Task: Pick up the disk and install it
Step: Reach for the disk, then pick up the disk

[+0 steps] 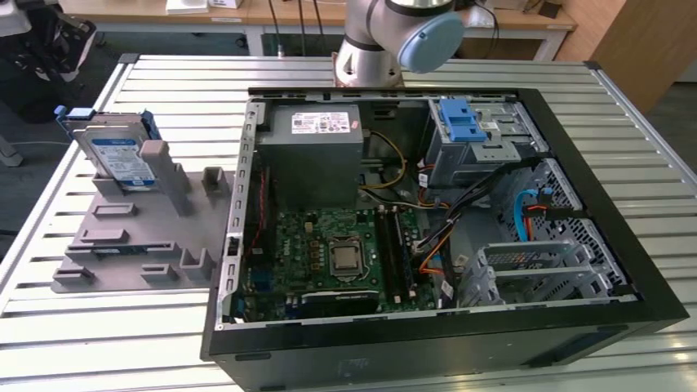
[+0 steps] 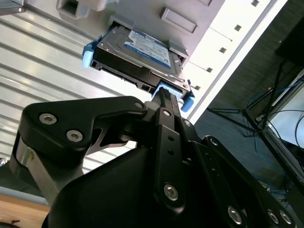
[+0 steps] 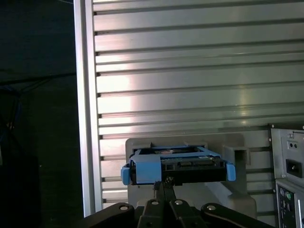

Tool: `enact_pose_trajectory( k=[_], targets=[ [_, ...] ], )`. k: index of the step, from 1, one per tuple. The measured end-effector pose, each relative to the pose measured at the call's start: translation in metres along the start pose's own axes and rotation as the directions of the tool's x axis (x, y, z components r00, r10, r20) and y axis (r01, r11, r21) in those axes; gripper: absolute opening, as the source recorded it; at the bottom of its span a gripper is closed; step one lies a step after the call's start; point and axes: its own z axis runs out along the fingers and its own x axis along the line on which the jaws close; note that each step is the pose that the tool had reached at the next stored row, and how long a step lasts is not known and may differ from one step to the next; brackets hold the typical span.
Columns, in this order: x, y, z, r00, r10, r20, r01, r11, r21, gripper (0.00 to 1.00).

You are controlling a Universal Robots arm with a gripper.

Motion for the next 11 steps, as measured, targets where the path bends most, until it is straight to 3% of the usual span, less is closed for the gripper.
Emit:
enact_pose_trajectory(
  k=[11],
  targets=[
    [0.0021,-0.0001,0.0,1.0,0.0,-0.0001,0.0,1.0,0.0,0.11]
  ],
)
